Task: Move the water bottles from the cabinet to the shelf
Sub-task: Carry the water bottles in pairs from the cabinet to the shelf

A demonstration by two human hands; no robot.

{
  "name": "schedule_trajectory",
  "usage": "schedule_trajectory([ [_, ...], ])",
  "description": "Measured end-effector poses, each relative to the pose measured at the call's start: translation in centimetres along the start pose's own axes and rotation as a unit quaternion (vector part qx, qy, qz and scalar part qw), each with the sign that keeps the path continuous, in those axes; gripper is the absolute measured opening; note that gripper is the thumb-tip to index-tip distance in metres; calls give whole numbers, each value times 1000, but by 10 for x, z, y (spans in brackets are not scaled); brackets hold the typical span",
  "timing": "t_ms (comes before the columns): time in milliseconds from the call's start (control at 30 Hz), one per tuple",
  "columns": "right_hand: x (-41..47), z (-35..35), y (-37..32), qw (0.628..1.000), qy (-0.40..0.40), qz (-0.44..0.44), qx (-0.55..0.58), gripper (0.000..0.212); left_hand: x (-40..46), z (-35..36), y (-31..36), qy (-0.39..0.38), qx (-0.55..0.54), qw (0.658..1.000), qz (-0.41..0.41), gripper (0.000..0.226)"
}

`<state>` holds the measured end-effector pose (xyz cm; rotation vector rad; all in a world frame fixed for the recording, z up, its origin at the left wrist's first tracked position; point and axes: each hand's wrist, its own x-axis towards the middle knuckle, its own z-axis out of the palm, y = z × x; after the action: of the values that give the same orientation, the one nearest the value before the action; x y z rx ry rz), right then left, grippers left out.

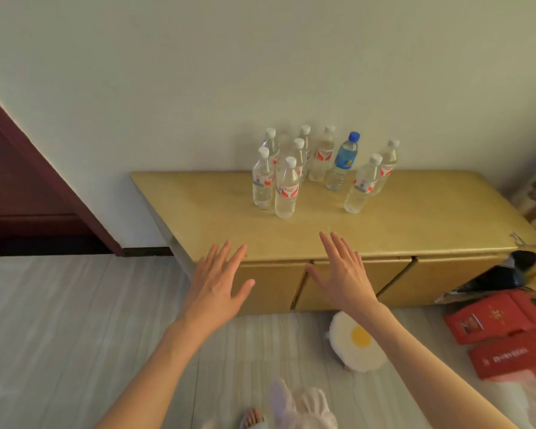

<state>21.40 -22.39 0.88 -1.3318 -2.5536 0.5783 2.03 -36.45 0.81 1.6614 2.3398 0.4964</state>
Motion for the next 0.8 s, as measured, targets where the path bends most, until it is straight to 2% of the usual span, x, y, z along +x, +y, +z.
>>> schedule_trajectory([
  [300, 161, 17, 10, 1000, -7, 5, 20, 67, 146, 6, -45, -35, -9, 999, -7, 63],
  [500, 267, 6, 9, 997, 31, -38, 53, 63, 270, -13, -50, -24, 15, 999, 25, 64],
  [667, 318, 12, 9, 997, 18, -34, 68, 61, 345, -14, -46, -4, 10, 998, 66, 63],
  [800, 328, 27, 8, 996, -4, -20, 84, 53, 374, -2, -51, -40, -20, 996, 78, 64],
])
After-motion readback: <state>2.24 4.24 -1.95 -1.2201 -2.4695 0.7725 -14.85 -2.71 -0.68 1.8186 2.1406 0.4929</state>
